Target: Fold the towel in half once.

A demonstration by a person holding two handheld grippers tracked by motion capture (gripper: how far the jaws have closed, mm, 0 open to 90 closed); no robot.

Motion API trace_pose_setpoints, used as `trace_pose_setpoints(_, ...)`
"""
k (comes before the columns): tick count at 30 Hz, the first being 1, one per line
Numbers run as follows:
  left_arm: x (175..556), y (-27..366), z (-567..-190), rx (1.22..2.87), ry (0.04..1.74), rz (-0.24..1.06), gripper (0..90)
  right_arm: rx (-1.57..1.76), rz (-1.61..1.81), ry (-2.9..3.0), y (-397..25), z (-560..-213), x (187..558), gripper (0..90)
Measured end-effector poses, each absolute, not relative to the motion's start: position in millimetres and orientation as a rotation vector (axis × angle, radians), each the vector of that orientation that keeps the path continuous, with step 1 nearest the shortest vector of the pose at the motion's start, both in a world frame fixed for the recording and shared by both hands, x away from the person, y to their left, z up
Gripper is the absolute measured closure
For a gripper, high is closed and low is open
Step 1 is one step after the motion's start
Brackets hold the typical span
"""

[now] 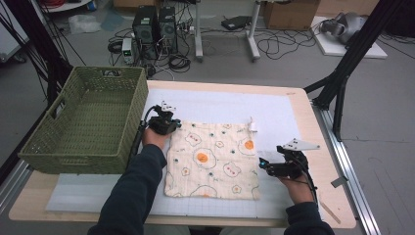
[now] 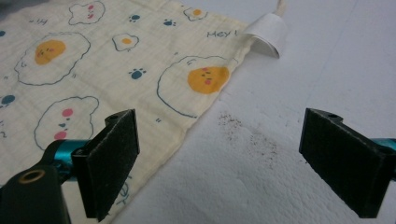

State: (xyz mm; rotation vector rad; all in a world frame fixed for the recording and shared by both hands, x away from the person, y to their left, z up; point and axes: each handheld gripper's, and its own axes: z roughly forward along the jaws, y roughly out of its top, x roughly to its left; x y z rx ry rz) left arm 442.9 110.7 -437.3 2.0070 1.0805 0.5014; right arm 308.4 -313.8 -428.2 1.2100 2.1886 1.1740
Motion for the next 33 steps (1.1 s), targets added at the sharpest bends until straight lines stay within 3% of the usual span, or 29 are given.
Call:
trace_pose_setpoints(6, 442, 114, -433, 1.966, 1.077, 0.486, 87.0, 1.245, 1.176, 2.207, -317, -428, 330, 12.8)
trace_pose_setpoints(8, 442, 115, -432, 1.961, 1.073, 0.482, 87.0, 1.243, 1.208, 2.204, -319, -426, 338, 21.1)
trace_pose_setpoints(18, 441, 117, -431, 1.954, 1.06, 0.474, 87.0, 1.255, 1.166, 2.216, -313, -423, 384, 44.5)
trace_pose_setpoints(24, 440, 118, -429, 1.955, 1.05, 0.471, 86.9, 1.217, 1.126, 2.238, -289, -424, 406, 49.9)
trace_pose_setpoints(29, 441, 121, -429, 1.95, 1.066, 0.456, 86.8, 1.226, 1.007, 2.201, -271, -429, 423, 47.7)
trace_pose_setpoints(33, 441, 122, -428, 1.945, 1.065, 0.45, 86.8, 1.238, 0.962, 2.226, -265, -437, 433, 54.0)
